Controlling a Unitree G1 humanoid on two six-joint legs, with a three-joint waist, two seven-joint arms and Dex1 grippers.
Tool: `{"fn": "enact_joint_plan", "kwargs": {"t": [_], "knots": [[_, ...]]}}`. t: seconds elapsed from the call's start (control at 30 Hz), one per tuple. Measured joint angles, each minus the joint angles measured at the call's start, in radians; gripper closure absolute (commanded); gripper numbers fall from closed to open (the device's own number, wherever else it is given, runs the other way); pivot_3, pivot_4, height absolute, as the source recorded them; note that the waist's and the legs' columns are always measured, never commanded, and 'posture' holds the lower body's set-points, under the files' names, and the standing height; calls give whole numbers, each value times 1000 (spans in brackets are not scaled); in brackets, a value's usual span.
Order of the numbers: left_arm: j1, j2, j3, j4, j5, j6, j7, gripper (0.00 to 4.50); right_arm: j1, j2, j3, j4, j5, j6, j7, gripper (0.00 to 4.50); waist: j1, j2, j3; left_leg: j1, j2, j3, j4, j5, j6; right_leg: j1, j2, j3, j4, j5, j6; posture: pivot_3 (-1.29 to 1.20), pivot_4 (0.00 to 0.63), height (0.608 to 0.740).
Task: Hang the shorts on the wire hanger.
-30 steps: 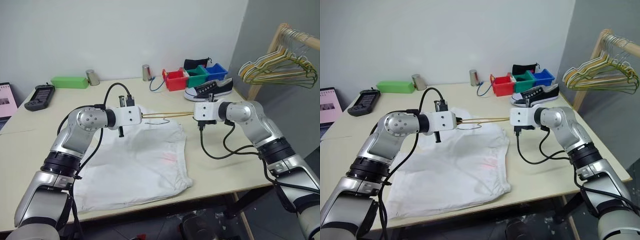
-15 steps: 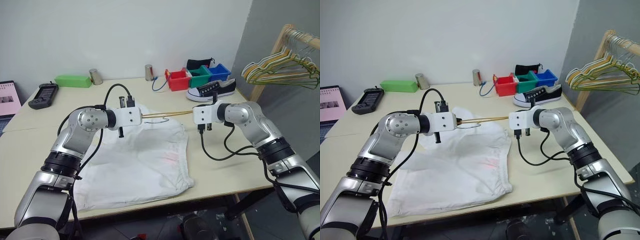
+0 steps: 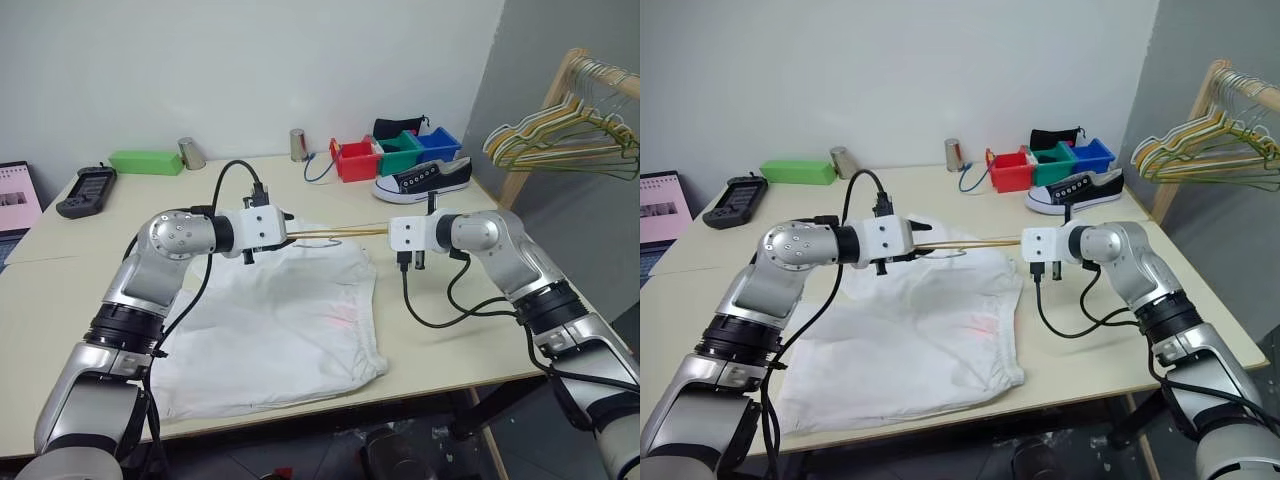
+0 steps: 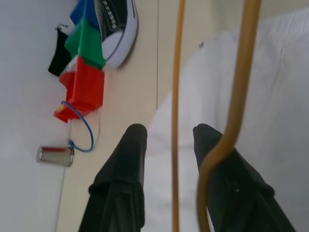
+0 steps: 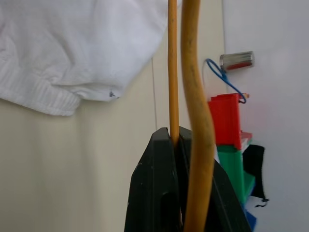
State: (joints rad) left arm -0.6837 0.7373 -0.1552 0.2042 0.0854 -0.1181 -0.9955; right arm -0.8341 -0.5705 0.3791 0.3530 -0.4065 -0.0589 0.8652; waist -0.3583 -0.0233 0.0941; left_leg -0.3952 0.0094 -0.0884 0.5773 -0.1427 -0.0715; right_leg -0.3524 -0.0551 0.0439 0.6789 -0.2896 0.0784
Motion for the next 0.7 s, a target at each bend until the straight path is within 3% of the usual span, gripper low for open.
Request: {"fn": "enact_joint_plan", "kwargs": {"t": [0.1,0.27,0.37,0.47,0.7], "knots": [[29,13,44,-43,-64,25,-23,1439,39,-23,-33,-26,50,72,52,4500,4,0,0,0,0,-1,0,0,0,0,0,0,0,0,0,-228,12,740],[120,14,117,-175,-215,198,-50,381,189,-131,-124,-127,218,380,254,4500,26,0,0,-1,0,0,0,0,0,0,0,0,0,0,0,-241,14,740],[230,-8,177,-323,-332,365,-13,381,320,-241,-182,-274,424,771,435,4500,32,0,0,0,1,0,0,0,0,1,0,-1,0,-1,-2,-252,14,740],[341,-74,218,-480,-444,539,77,381,416,-339,-217,-389,590,1043,537,4500,31,0,0,0,1,1,1,0,0,1,0,0,0,-2,-3,-256,11,740],[584,-134,211,-731,-519,684,204,381,510,-371,-325,-403,799,1375,505,4500,18,-5,-4,4,1,1,1,-4,-6,3,0,-2,-2,-7,-11,-259,10,740]]}}
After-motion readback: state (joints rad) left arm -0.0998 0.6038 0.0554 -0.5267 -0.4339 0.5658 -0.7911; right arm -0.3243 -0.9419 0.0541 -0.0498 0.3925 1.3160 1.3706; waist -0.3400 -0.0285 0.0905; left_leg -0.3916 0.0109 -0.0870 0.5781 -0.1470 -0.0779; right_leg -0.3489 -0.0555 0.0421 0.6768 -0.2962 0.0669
